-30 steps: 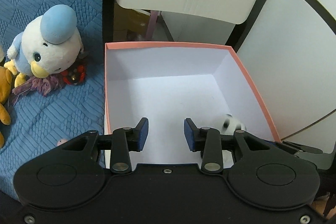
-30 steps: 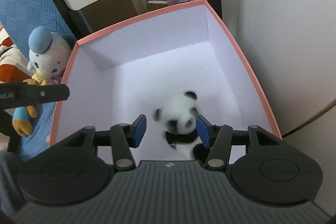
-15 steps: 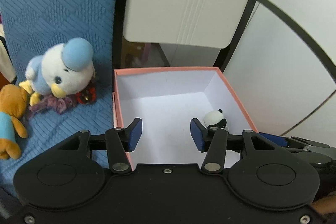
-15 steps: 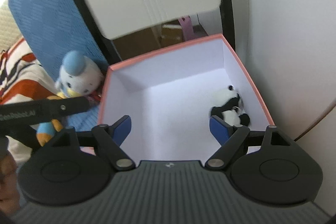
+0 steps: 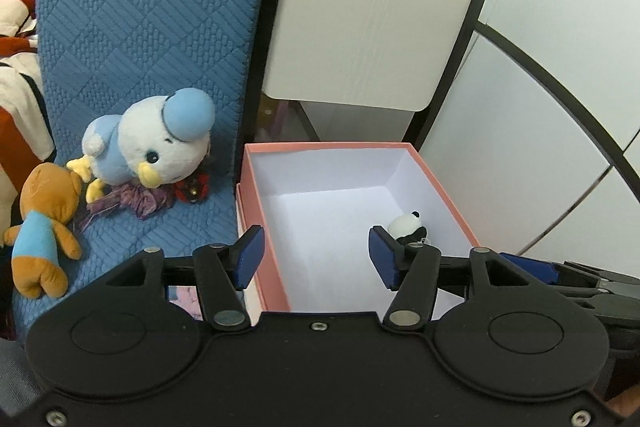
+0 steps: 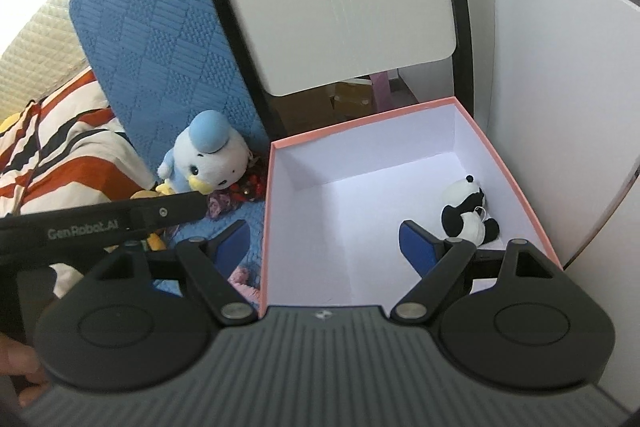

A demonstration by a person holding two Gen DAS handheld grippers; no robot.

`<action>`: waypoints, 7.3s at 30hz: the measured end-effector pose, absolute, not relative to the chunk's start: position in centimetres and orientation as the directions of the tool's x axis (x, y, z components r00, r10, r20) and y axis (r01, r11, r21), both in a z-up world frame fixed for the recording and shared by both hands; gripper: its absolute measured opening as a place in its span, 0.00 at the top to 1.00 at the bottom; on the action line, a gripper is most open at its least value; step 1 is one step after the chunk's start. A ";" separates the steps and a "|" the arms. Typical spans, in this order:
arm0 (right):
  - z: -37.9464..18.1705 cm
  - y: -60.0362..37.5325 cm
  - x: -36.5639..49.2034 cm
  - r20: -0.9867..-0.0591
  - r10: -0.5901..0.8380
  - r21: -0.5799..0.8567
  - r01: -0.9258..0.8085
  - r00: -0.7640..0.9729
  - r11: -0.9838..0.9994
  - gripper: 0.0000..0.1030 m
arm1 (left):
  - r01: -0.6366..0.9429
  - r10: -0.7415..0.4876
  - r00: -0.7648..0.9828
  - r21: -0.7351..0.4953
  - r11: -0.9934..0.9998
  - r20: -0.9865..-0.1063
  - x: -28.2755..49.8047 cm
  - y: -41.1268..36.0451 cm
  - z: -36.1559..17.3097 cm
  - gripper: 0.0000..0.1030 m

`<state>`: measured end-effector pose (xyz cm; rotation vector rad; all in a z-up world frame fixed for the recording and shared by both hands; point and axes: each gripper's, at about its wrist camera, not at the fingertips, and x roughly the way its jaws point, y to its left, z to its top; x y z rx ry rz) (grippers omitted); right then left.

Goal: Organize objects
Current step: 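Open the left gripper, dropping the pink plush clip onto the seat, then grasp the pink plush clip with the right gripper, then carry the pink clip into the box and open the right gripper, then move the right tool down onto the white-and-blue duck plush, then close the right gripper on the duck while the left gripper grasps the orange bear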

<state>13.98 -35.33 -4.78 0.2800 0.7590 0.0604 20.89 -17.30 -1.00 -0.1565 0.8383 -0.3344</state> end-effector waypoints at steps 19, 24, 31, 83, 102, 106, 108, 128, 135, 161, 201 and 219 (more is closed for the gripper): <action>-6.5 -26.9 11.0 -0.627 0.200 0.259 -0.040 0.753 0.965 0.19 | 0.194 -0.337 0.681 -0.283 0.939 -0.651 16.8 -6.9 -3.1 0.04; -8.1 -25.0 11.1 -0.633 0.231 0.261 -0.078 0.739 0.962 0.19 | 0.176 -0.320 0.691 -0.279 0.944 -0.648 15.9 -4.7 -4.0 0.02; -10.3 -22.3 12.0 -0.653 0.270 0.232 -0.152 0.708 0.961 0.19 | 0.133 -0.266 0.707 -0.246 0.960 -0.656 15.1 -2.6 -5.4 0.02; -22.3 -15.4 23.0 -0.833 0.165 0.016 -0.275 0.528 0.961 0.87 | -0.026 -0.187 0.622 -0.259 0.966 -0.760 18.4 2.6 -12.3 0.02; -11.2 -20.0 19.9 -0.668 0.160 0.086 -0.139 0.727 0.987 0.87 | 0.017 -0.209 0.676 -0.268 0.963 -0.707 17.0 0.8 -8.0 0.02; -10.0 -22.8 19.4 -0.636 0.084 0.069 -0.053 0.767 0.996 0.87 | 0.046 -0.223 0.683 -0.264 0.963 -0.695 16.6 -0.4 -7.0 0.02; -10.2 -24.3 19.4 -0.644 0.051 0.077 -0.002 0.764 0.997 0.87 | 0.059 -0.227 0.685 -0.258 0.964 -0.692 16.6 -1.0 -6.7 0.02; -14.7 -30.0 18.3 -0.739 -0.070 0.071 0.181 0.670 0.981 0.79 | 0.113 -0.240 0.690 -0.226 0.968 -0.682 16.3 -4.1 -5.1 0.02; -11.9 -28.9 17.2 -0.670 -0.032 0.080 0.115 0.742 0.990 0.19 | 0.116 -0.244 0.696 -0.229 0.967 -0.675 16.3 -3.7 -4.9 0.02; -9.9 -16.7 19.2 -0.622 0.201 -0.081 -0.318 0.757 0.945 0.19 | -0.002 -0.117 0.712 -0.169 0.986 -0.692 22.1 2.6 -9.4 0.02; -19.5 -0.2 41.8 -0.764 -0.114 -0.643 -0.764 0.635 0.048 0.12 | -0.283 -0.051 0.473 -0.206 0.937 -0.880 36.0 11.6 -23.1 0.02; -22.3 0.3 41.6 -0.731 -0.235 -0.649 -0.759 0.641 -0.053 0.20 | -0.326 -0.035 0.409 -0.181 0.928 -0.912 38.3 11.9 -25.3 0.16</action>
